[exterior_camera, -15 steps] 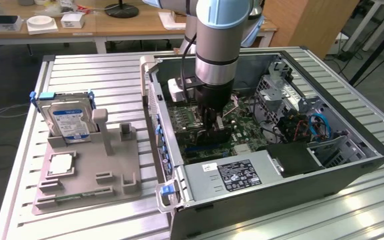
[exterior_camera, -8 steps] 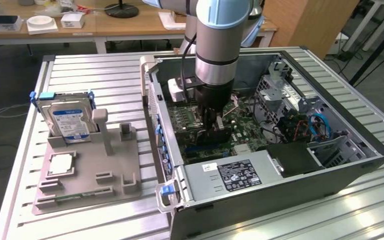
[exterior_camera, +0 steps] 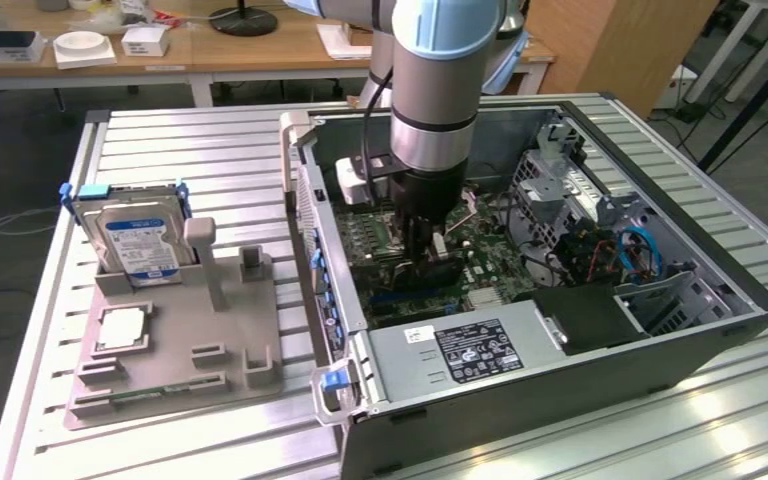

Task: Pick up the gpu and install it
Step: 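Insert the gpu into the slot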

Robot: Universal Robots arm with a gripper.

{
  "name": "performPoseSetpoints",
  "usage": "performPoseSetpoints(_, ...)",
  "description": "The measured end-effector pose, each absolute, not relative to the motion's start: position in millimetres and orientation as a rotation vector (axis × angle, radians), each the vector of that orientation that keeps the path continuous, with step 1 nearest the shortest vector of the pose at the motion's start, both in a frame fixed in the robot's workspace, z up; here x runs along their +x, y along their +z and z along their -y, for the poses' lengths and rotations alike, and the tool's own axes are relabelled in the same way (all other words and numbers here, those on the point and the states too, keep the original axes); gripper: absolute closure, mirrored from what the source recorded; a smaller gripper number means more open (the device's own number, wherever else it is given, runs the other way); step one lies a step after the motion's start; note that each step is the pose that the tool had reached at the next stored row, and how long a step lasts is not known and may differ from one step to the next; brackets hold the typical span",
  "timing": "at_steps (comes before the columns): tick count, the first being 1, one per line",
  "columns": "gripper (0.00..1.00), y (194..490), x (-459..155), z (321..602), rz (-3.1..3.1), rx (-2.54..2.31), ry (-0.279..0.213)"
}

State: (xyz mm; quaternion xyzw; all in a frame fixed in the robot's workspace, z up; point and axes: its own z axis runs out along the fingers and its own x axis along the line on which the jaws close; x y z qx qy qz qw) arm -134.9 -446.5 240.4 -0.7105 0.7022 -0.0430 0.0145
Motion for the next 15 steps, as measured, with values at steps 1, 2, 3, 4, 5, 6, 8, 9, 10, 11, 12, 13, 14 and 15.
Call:
performPoseSetpoints(1,0.67,240.7,-134.9,446.6,-2.186,-2.212,-0.134)
performPoseSetpoints(2,0.60,240.8,-135.0,446.7,-2.187,-2.212,-0.134)
performPoseSetpoints(3,0.60,240.8,-135.0,446.7,-2.187,-2.212,-0.134)
performPoseSetpoints(4,0.60,240.8,-135.0,446.7,-2.186,-2.212,-0.134)
performPoseSetpoints(5,0.60,240.8,-135.0,446.7,-2.187,-2.212,-0.134)
performPoseSetpoints(6,0.60,240.8,-135.0,446.7,-2.186,-2.213,-0.134)
performPoseSetpoints(8,0.59,240.8,-135.0,446.7,-2.186,-2.213,-0.134)
performPoseSetpoints(9,0.59,240.8,-135.0,446.7,-2.186,-2.213,-0.134)
performPoseSetpoints(10,0.54,240.8,-134.9,446.7,-2.186,-2.213,-0.134)
performPoseSetpoints(11,0.54,240.8,-135.0,446.6,-2.186,-2.213,-0.134)
performPoseSetpoints(12,0.47,240.8,-135.0,446.7,-2.186,-2.213,-0.134)
performPoseSetpoints(13,0.47,240.8,-134.9,446.7,-2.186,-2.213,-0.134)
performPoseSetpoints(14,0.47,240.8,-134.9,446.6,-2.186,-2.213,-0.134)
performPoseSetpoints(15,0.47,240.8,-134.9,446.7,-2.186,-2.213,-0.134)
